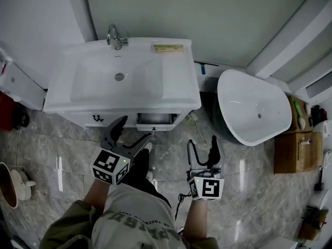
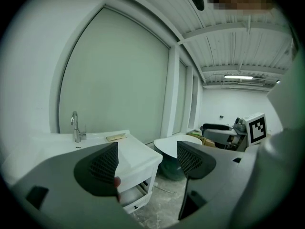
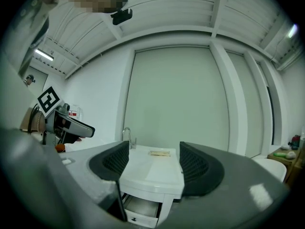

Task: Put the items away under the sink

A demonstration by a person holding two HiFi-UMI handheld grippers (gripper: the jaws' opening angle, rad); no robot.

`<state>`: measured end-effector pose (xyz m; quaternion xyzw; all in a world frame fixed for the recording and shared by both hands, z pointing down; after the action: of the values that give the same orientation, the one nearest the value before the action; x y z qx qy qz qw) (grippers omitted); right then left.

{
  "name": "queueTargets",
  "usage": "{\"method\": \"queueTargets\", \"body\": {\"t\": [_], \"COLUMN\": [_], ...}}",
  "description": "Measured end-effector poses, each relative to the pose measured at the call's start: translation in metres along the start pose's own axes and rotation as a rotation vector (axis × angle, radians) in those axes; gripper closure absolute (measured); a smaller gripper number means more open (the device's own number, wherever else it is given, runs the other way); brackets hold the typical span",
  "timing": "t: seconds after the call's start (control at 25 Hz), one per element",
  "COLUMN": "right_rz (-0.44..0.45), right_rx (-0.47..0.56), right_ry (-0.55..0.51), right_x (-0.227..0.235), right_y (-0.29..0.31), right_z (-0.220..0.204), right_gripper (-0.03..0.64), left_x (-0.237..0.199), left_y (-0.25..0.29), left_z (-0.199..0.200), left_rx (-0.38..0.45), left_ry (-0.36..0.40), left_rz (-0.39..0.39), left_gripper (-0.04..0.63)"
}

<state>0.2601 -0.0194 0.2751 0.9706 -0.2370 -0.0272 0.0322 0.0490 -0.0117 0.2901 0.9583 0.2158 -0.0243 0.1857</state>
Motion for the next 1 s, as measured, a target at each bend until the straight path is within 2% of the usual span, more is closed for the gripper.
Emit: {"method": "queueTargets", "body": {"t": [0.24,0.44,0.72,1.0], "right_rz": [-0.022,-0.033,-0.051,-0.043], "right_rx": [-0.014,0.006,0.03,-0.023], "right_ry": [-0.017,-0.025,-0.033,-0.097], "right_x": [0.019,0.04,0.057,0.065], "right_y": [0.034,0.086,0.161,0.218], "right_z": [-0.003,0.011,0.026,0.027], "right_gripper": [0.293,0.292,0.293,0.293], "left_x": [-0.011,-0.035,-0.083,-0.122], "left_y": [0.051,0.099,0.147,0.179], "left_z": [0.018,0.05,0.093,0.099], "left_rx": [0.005,0.03,0.067,0.052], "left_ry": [0.015,0.036,0.051,0.023], "left_rz": [-0.051,-0.071,-0.075,-0.049], "left_gripper": [0.225,0.225,0.225,0.225]}}
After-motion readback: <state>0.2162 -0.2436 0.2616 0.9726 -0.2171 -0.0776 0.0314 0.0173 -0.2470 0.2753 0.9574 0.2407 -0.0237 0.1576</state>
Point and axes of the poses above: the fingertips, and each gripper's own axes: y forward along the fingers, x to its right, z out of its top, the point moved 1 cm from there along -y, backward along the fingers, and after that the axes turned 2 degrees about -x, right-handed, at the moved point
